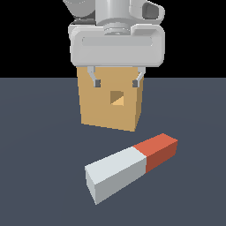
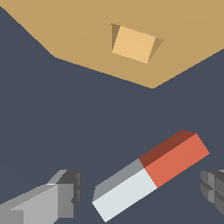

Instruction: Insert the peg into the horizontal hole in a box.

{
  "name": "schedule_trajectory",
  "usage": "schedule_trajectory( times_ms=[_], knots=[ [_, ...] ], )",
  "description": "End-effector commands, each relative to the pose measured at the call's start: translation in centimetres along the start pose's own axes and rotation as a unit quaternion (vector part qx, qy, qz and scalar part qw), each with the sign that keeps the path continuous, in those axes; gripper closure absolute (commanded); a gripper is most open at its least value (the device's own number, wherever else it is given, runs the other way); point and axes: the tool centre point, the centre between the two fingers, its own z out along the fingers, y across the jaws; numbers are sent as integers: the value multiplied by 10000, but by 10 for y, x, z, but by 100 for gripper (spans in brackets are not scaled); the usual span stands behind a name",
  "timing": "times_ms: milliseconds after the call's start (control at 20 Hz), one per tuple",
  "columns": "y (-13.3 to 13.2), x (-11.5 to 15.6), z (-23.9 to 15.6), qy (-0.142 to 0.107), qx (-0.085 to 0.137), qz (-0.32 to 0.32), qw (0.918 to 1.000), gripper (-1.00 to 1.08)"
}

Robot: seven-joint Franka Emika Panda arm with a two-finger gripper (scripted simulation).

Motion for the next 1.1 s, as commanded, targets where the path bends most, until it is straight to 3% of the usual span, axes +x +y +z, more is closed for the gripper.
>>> schedule_trajectory(
  times_ms=[0, 650, 850, 1050],
  knots=[
    [0, 0, 0, 0, 0, 0, 10000, -92],
    [8, -13, 16, -2, -4, 714, 9974, -92],
    [12, -24, 27, -3, -6, 1234, 9924, -92],
    [16, -38, 42, -4, -10, 1892, 9819, -92]
  ],
)
